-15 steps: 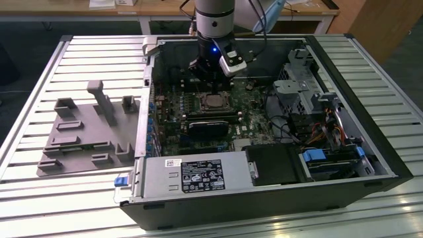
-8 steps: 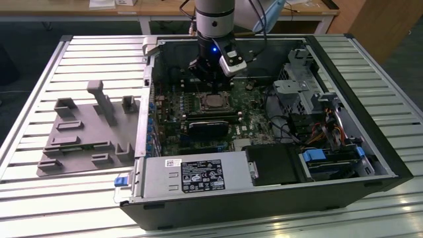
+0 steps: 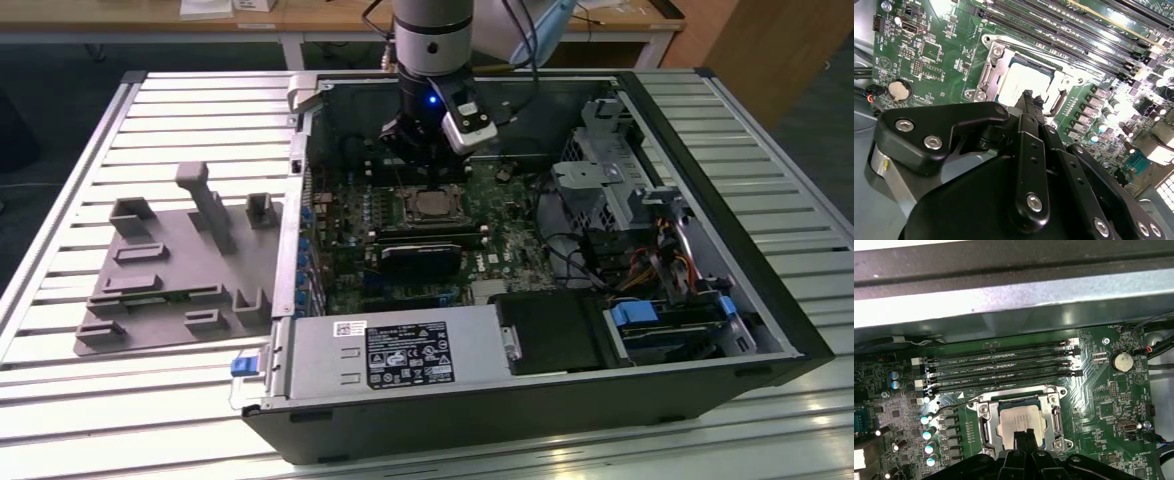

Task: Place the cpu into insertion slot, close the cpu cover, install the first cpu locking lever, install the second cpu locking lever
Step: 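Install the first cpu locking lever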

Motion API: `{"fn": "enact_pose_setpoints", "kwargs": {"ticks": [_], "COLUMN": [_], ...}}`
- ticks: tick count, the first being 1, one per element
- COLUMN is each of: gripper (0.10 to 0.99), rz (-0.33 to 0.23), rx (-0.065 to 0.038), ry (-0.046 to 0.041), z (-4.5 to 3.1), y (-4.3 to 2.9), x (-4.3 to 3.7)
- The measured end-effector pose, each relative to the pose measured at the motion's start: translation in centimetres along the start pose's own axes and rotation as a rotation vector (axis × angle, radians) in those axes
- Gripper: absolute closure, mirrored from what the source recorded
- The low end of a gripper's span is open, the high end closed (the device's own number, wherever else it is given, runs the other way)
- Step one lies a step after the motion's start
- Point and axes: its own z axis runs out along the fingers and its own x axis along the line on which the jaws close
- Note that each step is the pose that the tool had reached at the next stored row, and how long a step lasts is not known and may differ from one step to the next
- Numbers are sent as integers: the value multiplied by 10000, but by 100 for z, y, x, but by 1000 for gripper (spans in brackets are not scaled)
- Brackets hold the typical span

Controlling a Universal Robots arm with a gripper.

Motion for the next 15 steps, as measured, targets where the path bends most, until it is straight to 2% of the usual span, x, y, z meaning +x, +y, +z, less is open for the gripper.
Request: {"fn": "enact_pose_setpoints", "kwargs": {"ticks": [3, 15], "gripper": [984, 984], "rz": [1, 2], "rx": [-1, 1], "ry": [-1, -2], "z": [-3, -24], "y": [-8, -58], "x": [57, 389]}}
